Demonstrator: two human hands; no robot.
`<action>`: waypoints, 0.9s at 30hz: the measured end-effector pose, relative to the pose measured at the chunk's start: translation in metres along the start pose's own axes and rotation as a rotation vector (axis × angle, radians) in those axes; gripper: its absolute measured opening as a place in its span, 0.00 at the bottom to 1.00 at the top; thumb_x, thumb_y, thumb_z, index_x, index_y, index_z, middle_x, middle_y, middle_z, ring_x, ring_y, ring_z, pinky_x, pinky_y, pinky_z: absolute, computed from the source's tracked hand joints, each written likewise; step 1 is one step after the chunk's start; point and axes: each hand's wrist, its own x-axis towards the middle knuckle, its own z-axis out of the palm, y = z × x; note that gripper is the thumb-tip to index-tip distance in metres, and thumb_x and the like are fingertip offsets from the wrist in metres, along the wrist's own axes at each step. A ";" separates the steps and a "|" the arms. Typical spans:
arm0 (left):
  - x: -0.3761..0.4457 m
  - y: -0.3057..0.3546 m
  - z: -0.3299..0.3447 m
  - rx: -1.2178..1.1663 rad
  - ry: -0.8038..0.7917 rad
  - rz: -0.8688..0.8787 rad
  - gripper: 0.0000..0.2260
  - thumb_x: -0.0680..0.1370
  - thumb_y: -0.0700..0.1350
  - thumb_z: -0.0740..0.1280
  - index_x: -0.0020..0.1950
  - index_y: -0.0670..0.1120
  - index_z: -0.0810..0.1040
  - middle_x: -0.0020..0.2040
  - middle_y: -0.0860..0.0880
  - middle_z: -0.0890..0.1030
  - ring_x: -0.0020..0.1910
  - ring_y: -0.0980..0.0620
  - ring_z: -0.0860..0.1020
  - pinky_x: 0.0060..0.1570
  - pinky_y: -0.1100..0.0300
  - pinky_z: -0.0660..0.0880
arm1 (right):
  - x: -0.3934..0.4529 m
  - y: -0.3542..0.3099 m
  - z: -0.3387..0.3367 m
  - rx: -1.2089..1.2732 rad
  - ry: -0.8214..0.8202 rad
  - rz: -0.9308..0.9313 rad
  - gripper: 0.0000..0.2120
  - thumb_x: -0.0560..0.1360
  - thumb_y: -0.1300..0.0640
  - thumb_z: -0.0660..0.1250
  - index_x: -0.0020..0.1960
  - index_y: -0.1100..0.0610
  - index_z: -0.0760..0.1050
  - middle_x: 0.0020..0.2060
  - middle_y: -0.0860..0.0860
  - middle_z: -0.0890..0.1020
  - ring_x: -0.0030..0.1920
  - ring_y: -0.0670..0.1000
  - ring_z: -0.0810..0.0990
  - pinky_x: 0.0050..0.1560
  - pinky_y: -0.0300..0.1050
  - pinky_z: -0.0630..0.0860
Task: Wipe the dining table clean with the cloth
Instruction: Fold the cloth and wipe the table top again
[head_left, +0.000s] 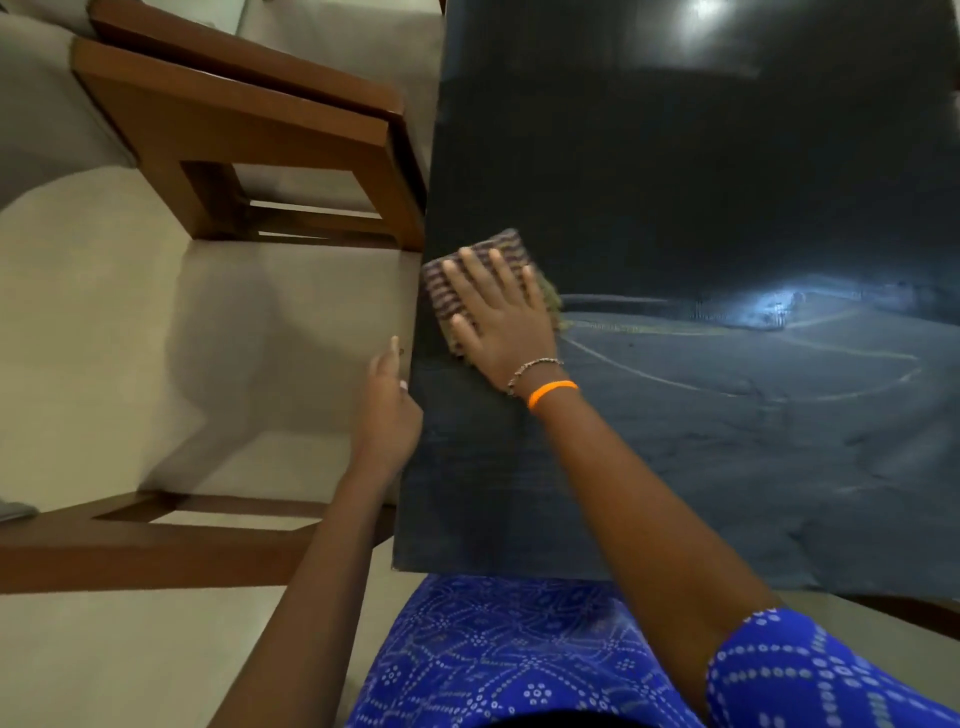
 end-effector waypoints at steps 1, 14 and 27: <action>0.002 0.002 0.002 0.001 -0.004 0.017 0.24 0.78 0.31 0.53 0.74 0.40 0.57 0.71 0.41 0.64 0.69 0.46 0.64 0.64 0.65 0.59 | -0.007 0.020 -0.004 0.002 0.007 0.050 0.28 0.78 0.45 0.52 0.76 0.45 0.51 0.77 0.46 0.54 0.77 0.52 0.49 0.74 0.56 0.44; 0.004 -0.003 0.001 -0.200 0.014 -0.089 0.20 0.78 0.32 0.52 0.67 0.43 0.71 0.66 0.44 0.69 0.60 0.54 0.71 0.64 0.55 0.69 | -0.093 0.179 -0.035 0.021 0.134 0.807 0.29 0.79 0.50 0.55 0.77 0.50 0.49 0.77 0.51 0.52 0.77 0.56 0.48 0.74 0.62 0.45; -0.029 -0.021 -0.017 -0.399 -0.001 -0.224 0.16 0.78 0.32 0.51 0.60 0.42 0.73 0.57 0.40 0.78 0.54 0.45 0.78 0.56 0.50 0.75 | -0.038 -0.070 0.022 0.010 -0.076 -0.108 0.30 0.76 0.46 0.54 0.76 0.49 0.50 0.77 0.50 0.52 0.77 0.56 0.47 0.73 0.60 0.39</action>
